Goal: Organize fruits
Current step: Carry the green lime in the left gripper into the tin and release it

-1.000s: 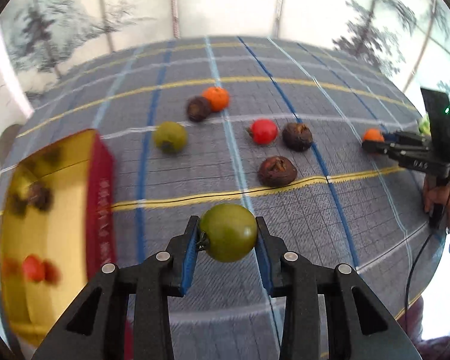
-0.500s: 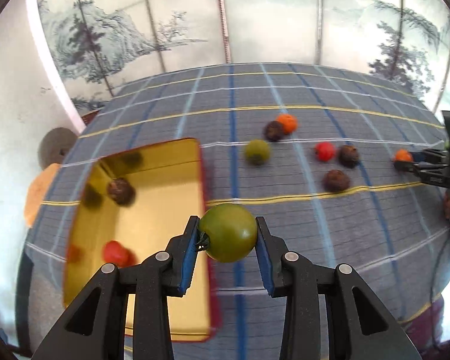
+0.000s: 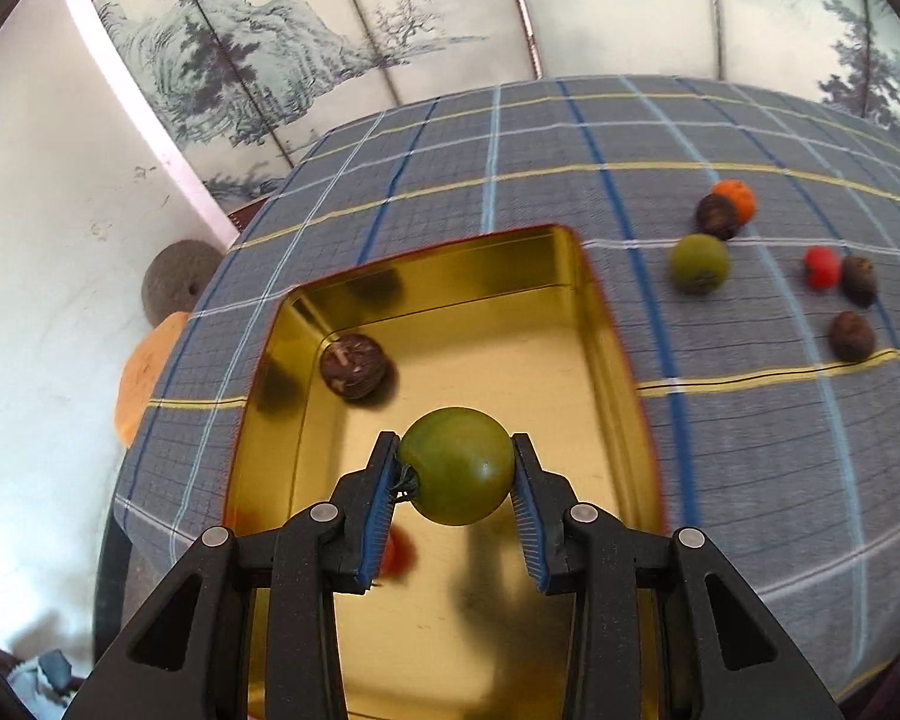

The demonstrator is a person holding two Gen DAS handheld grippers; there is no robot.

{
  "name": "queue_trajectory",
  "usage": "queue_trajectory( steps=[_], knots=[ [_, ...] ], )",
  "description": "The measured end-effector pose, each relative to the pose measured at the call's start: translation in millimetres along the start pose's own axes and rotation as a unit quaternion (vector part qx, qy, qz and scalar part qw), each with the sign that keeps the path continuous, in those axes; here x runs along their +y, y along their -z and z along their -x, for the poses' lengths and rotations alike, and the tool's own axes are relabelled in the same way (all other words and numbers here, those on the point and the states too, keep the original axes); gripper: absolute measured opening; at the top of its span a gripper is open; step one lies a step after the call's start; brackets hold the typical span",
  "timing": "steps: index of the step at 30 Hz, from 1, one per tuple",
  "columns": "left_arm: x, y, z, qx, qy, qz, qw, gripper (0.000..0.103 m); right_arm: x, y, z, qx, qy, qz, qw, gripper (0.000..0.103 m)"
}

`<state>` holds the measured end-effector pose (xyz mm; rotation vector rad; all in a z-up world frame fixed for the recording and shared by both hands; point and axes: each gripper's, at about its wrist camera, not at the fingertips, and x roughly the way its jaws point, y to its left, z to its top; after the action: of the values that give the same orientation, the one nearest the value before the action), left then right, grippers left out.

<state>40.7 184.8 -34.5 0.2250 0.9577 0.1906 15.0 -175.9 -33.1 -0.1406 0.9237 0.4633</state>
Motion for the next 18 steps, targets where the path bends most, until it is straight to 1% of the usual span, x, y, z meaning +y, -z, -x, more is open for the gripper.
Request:
queue_trajectory(
  steps=[6, 18],
  knots=[
    [7, -5, -15, 0.011, -0.015, -0.004, 0.9998, 0.04, 1, 0, 0, 0.0, 0.0, 0.001, 1.0, 0.043],
    [14, -13, -34, 0.025, -0.034, -0.005, 0.9991, 0.04, 3, 0, -1, 0.001, 0.002, 0.006, 1.0, 0.045]
  ],
)
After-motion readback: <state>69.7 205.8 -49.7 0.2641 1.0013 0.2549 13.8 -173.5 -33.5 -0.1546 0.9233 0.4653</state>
